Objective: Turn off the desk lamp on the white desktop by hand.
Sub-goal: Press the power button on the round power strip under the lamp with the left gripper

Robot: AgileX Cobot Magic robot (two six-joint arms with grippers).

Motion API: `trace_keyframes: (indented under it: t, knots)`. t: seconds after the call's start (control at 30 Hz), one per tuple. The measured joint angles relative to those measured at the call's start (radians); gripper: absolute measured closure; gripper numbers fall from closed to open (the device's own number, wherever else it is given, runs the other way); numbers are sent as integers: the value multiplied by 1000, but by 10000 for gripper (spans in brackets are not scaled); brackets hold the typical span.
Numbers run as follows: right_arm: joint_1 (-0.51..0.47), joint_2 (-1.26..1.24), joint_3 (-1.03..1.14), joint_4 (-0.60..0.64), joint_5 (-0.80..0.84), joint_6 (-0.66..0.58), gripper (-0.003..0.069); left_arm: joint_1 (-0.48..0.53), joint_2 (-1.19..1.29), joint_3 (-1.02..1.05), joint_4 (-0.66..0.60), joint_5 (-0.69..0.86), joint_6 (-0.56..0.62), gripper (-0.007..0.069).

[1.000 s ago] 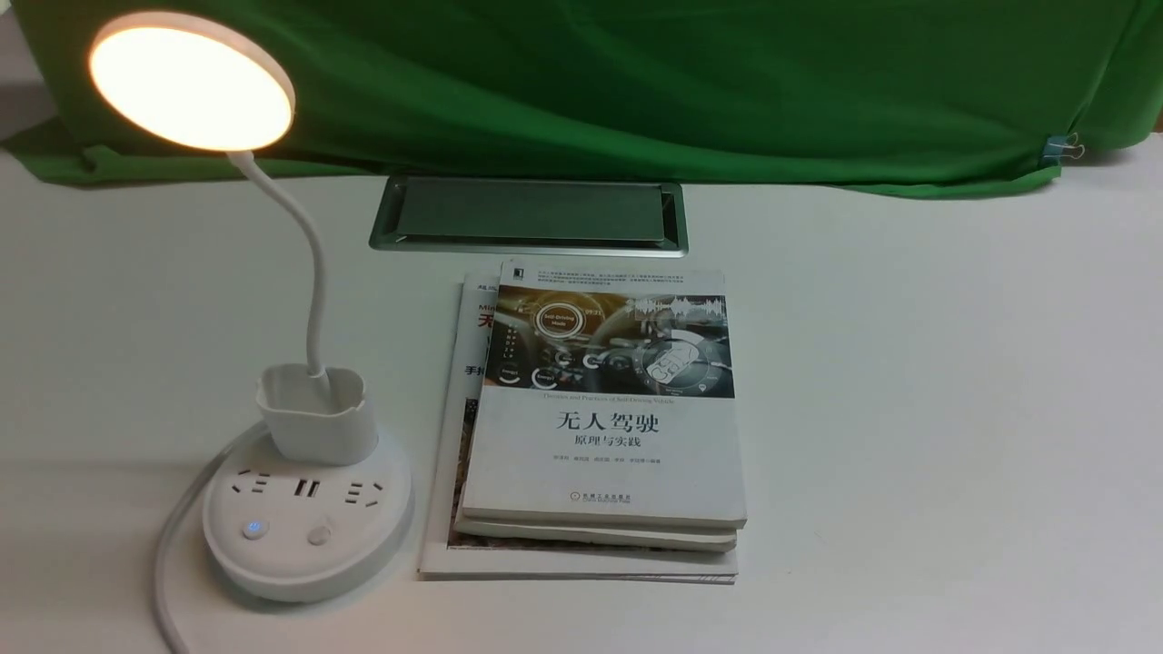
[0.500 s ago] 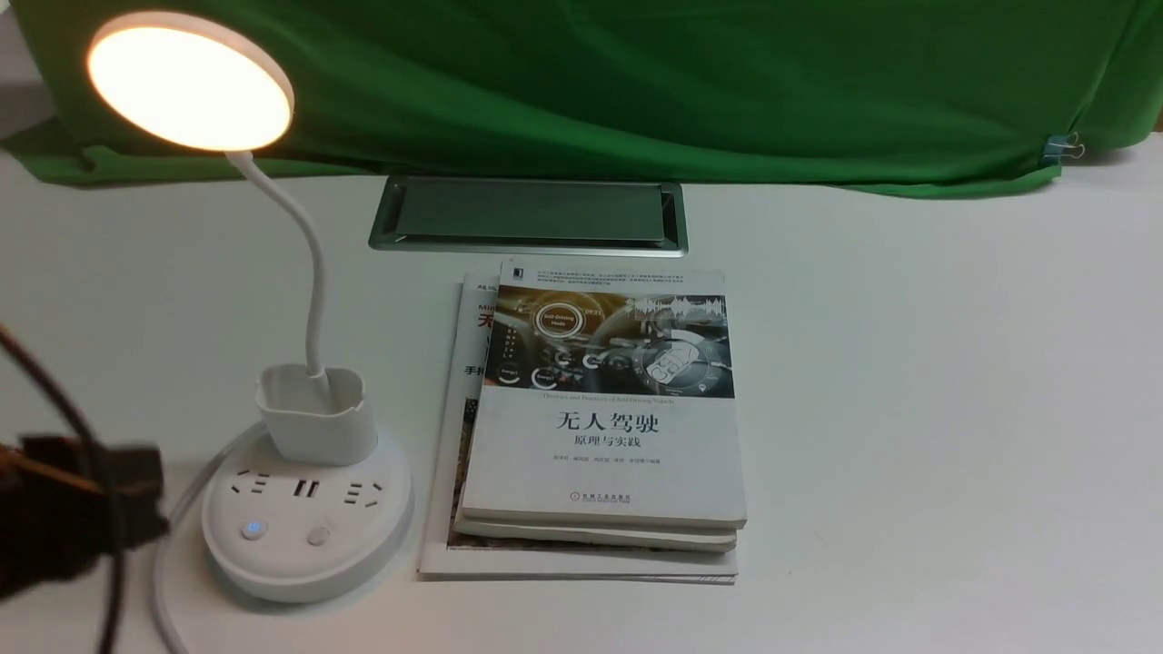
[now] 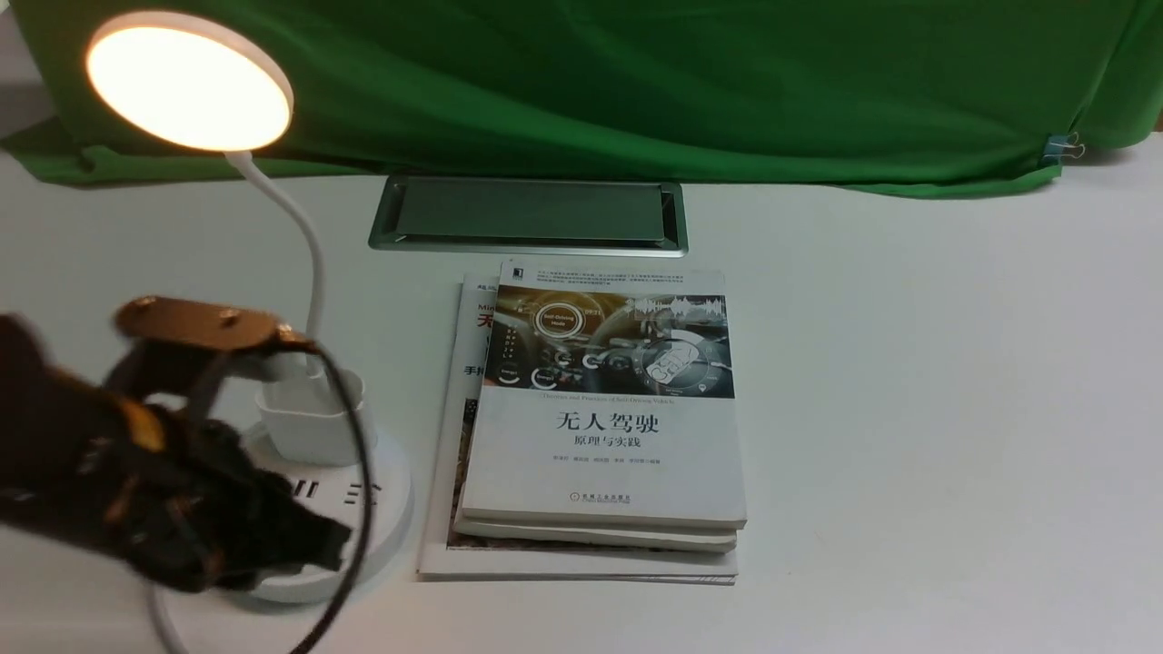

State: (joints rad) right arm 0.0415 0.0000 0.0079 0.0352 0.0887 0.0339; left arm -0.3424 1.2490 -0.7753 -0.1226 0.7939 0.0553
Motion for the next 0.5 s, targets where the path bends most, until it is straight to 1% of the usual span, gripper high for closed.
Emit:
trace_keyframes:
  t: [0.1, 0.17, 0.23, 0.3, 0.4, 0.5]
  knots:
    - [0, 0, 0, 0, 0, 0, 624, -15, 89, -65, 49, -1, -15, 601]
    - [0, 0, 0, 0, 0, 0, 624, -16, 134, -97, 85, -5, -29, 610]
    - [0, 0, 0, 0, 0, 0, 624, -17, 177, -125, 162, -17, -55, 613]
    - [0, 0, 0, 0, 0, 0, 624, -15, 201, -134, 207, -35, -76, 613]
    - [0, 0, 0, 0, 0, 0, 624, -6, 239, -137, 211, -35, -83, 613]
    - [0, 0, 0, 0, 0, 0, 624, -4, 263, -128, 162, -31, -64, 616]
